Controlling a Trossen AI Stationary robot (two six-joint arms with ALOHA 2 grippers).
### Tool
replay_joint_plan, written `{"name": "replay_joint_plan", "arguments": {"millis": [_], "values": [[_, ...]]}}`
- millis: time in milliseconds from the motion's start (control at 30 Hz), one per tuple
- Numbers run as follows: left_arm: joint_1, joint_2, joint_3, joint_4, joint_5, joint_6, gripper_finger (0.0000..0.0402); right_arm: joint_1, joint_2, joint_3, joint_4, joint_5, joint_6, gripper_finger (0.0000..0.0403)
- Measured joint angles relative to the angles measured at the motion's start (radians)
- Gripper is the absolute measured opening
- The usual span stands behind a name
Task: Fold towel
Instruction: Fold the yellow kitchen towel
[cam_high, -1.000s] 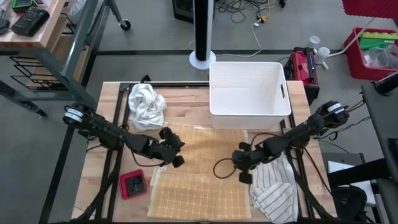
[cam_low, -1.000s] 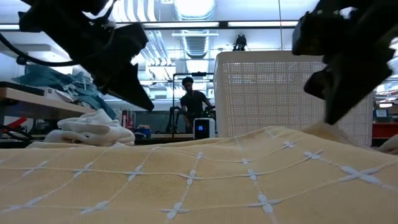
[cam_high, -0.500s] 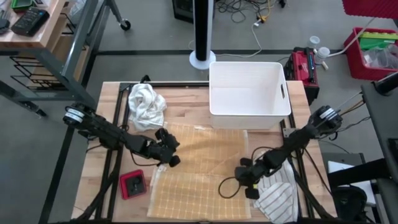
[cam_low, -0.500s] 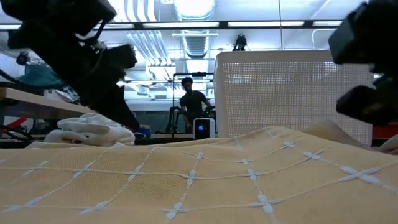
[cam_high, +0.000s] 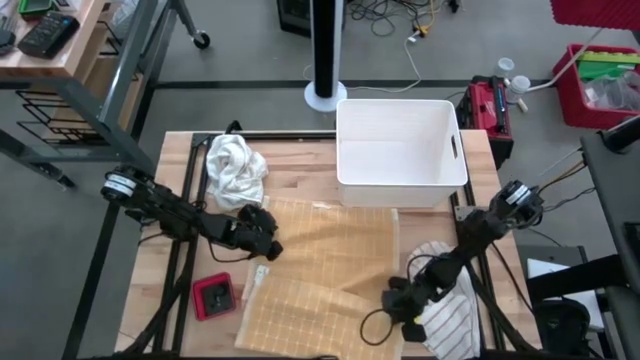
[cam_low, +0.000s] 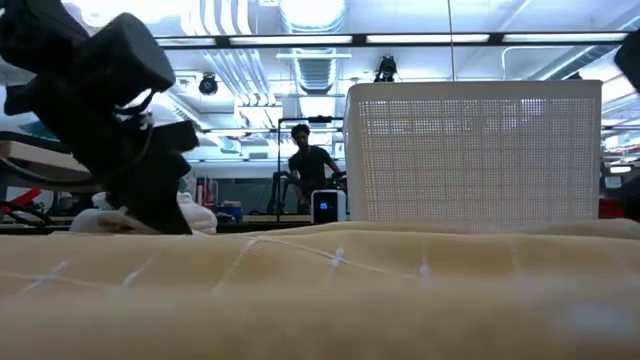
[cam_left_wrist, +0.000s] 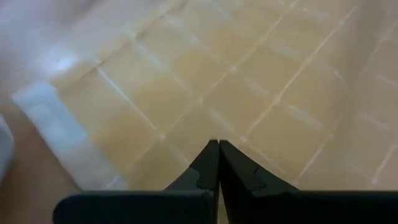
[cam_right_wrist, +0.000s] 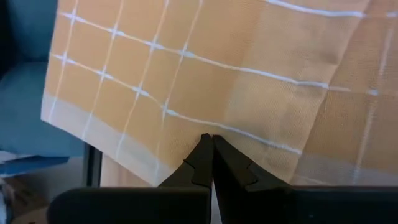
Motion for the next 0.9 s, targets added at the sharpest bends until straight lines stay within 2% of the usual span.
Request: {"name": "replay_joint_plan", "arguments": {"millis": [167, 333, 400, 500, 567, 633, 767, 900], "values": [[-0.002, -0.008, 0.000, -0.003, 0.021, -0.055, 0.0000, 0.002, -0.059, 0.041, -0.188, 0.071, -0.006, 0.0000], [-0.003, -0.021, 0.078, -0.003, 0.044, 0.040, 0.0000, 0.002, -0.142, 0.083, -0.346, 0.207, -0.016, 0.0000], [-0.003, -0.021, 0.111, 0.000, 0.029, 0.092, 0.0000, 0.002, -0.171, 0.089, -0.382, 0.316, -0.011, 0.0000], [-0.002, -0.013, 0.150, -0.001, -0.001, 0.167, 0.0000, -0.010, -0.193, 0.092, -0.463, 0.536, 0.025, 0.0000], [-0.001, -0.008, 0.167, -0.001, -0.027, 0.210, 0.0000, -0.030, -0.195, 0.092, -0.548, 0.682, 0.104, 0.0000], [0.003, -0.003, 0.173, -0.001, -0.027, 0.234, 0.0000, -0.061, -0.195, 0.088, -0.637, 0.763, 0.181, 0.0000], [0.004, 0.004, 0.162, 0.003, -0.024, 0.238, 0.0000, -0.128, -0.186, 0.053, -0.654, 0.750, 0.198, 0.0000], [0.004, 0.024, 0.145, 0.004, 0.002, 0.219, 0.0000, -0.177, -0.158, 0.014, -0.570, 0.646, 0.156, 0.0000]]}}
